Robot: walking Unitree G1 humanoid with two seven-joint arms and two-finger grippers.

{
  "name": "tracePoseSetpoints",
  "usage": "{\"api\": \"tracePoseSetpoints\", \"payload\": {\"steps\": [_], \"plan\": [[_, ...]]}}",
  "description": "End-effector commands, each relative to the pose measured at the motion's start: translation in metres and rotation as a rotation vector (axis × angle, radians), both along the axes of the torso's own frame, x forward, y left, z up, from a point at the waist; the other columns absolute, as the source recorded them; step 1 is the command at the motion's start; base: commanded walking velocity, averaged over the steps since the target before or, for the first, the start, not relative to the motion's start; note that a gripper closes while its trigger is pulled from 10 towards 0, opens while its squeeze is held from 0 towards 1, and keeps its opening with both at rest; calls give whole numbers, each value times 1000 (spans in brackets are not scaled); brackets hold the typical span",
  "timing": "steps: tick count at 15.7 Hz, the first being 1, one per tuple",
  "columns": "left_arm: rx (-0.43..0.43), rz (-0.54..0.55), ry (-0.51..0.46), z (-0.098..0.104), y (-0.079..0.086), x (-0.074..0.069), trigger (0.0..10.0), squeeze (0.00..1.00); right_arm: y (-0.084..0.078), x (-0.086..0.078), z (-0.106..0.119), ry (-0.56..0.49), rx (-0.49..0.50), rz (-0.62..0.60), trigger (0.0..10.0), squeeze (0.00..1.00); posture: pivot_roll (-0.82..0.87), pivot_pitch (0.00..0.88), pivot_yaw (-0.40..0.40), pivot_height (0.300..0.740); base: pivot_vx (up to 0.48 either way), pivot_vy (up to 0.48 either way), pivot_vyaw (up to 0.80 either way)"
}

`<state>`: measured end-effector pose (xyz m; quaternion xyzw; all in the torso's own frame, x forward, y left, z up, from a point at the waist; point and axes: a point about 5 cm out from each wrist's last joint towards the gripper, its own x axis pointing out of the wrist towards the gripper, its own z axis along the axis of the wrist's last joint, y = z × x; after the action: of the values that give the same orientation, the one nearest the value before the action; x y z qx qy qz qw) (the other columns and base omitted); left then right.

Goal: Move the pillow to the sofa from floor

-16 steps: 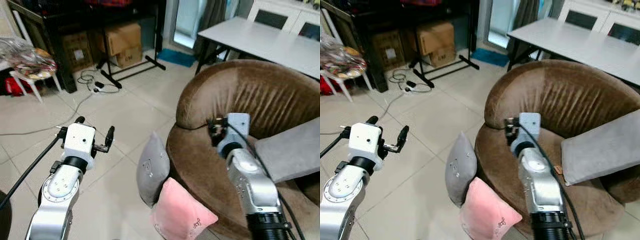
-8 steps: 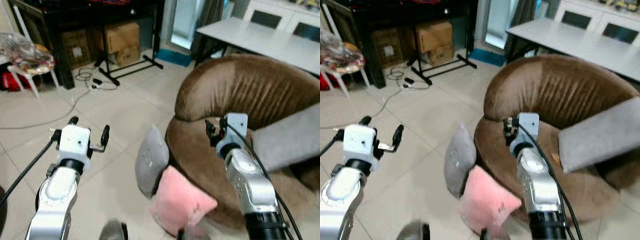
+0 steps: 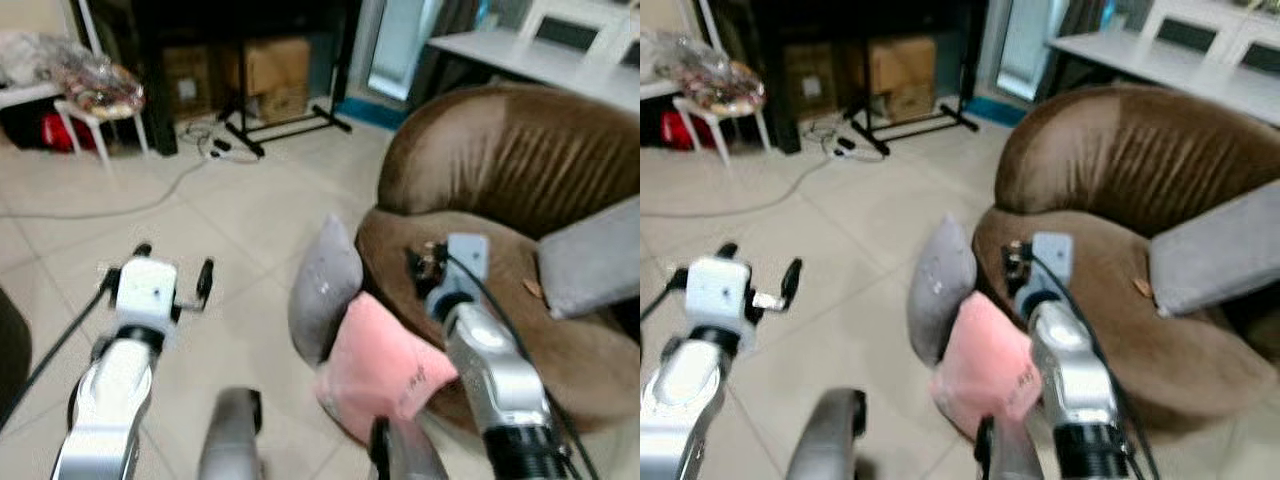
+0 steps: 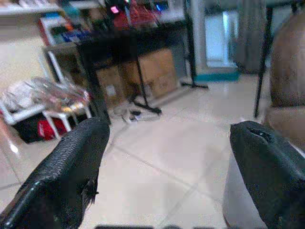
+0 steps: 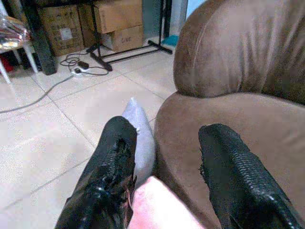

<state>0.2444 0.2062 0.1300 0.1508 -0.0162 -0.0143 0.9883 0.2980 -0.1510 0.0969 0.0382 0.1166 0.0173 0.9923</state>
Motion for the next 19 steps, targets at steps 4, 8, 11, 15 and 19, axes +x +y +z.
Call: {"api": "tracePoseSetpoints", "payload": {"steps": [4, 8, 11, 15, 19], "plan": [[-63, -5, 29, -5, 0, -3, 10000, 976, -5, 1, 3, -40, -107, -4, 10000, 1000, -4, 0, -76, 602, 210, 0, 0], [-73, -2, 25, -4, 0, -3, 10000, 1000, -6, 2, 7, -85, -54, 50, 10000, 1000, 0, 0, -84, 602, 303, 0, 0], [-60, -3, 23, -4, 1, -4, 10000, 1000, -7, 2, 3, -69, -67, 27, 10000, 1000, 5, 0, -90, 602, 304, 0, 0], [-50, 0, 24, -3, 2, -5, 10000, 1000, -2, 0, 1, -55, -12, 45, 10000, 1000, 2, 0, -85, 602, 305, 0, 0], [-47, 1, 26, -3, 3, -6, 10000, 1000, 3, -3, -1, -44, 6, 60, 10000, 1000, 4, 0, -79, 602, 293, 0, 0]]}}
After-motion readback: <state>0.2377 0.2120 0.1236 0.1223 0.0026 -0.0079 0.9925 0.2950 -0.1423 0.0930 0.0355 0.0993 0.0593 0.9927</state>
